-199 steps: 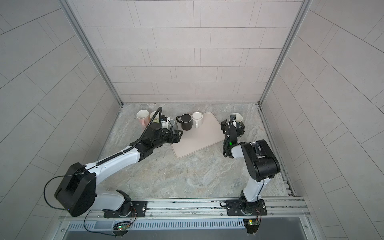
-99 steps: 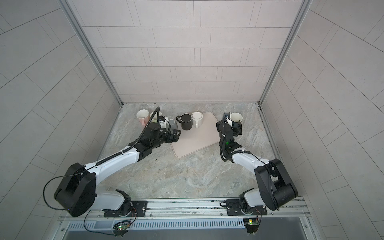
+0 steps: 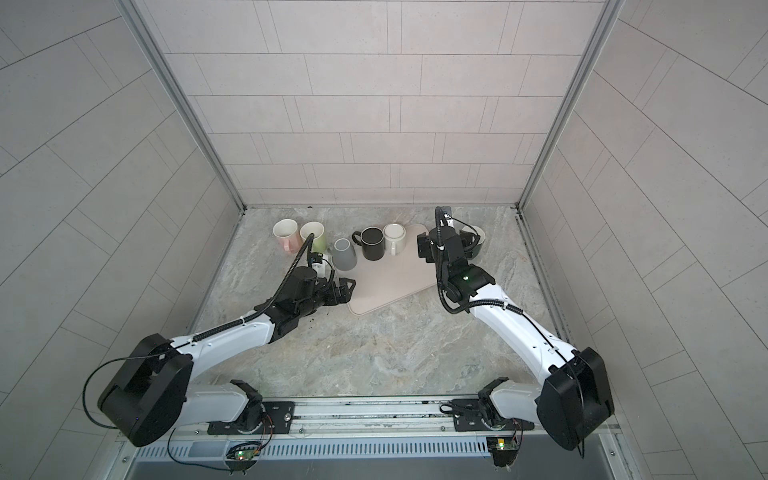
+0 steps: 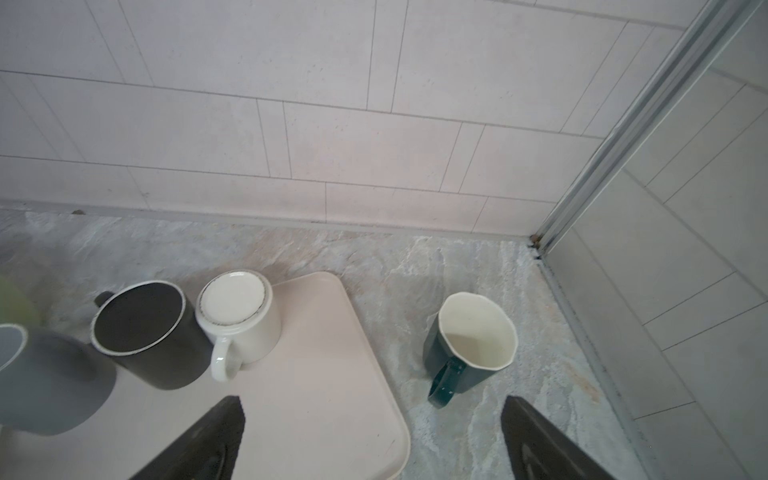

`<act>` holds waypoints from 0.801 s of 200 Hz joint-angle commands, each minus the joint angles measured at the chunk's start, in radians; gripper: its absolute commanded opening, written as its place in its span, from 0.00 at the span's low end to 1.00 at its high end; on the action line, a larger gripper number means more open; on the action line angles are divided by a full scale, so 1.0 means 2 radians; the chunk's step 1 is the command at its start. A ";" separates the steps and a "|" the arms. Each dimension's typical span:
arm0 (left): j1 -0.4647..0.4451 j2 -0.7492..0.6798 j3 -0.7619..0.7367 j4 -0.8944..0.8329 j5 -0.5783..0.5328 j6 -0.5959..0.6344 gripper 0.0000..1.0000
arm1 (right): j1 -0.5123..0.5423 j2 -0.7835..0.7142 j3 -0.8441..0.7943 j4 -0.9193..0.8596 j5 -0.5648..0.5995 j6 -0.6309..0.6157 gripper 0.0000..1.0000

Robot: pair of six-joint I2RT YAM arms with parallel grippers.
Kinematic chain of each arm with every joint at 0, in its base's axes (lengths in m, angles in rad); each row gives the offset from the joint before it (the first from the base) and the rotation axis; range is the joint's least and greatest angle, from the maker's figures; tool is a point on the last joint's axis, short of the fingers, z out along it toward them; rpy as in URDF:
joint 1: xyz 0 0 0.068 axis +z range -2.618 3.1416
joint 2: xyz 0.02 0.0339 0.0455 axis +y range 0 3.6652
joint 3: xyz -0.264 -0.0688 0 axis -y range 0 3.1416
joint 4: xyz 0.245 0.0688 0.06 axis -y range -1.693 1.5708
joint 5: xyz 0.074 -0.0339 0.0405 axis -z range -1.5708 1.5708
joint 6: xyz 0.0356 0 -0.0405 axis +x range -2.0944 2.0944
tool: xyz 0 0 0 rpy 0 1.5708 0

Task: Turn the mug right side up
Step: 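Move the right gripper over the upside-down white mug on the tray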

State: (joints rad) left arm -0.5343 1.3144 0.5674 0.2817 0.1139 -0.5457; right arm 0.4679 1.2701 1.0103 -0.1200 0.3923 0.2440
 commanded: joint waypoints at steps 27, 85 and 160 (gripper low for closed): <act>0.002 -0.010 -0.033 0.064 0.002 0.020 1.00 | 0.028 0.080 0.035 -0.062 -0.092 0.061 0.98; 0.002 -0.007 -0.041 0.069 -0.010 0.043 1.00 | 0.028 0.218 0.133 -0.076 -0.115 0.067 0.95; 0.003 -0.010 -0.044 0.074 -0.007 0.038 1.00 | 0.024 0.352 0.287 -0.164 -0.104 0.097 0.63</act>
State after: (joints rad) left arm -0.5343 1.3121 0.4931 0.4026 0.1074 -0.4805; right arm 0.5217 1.9167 1.4876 -0.3450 0.1802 0.4023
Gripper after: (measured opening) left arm 0.999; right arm 0.649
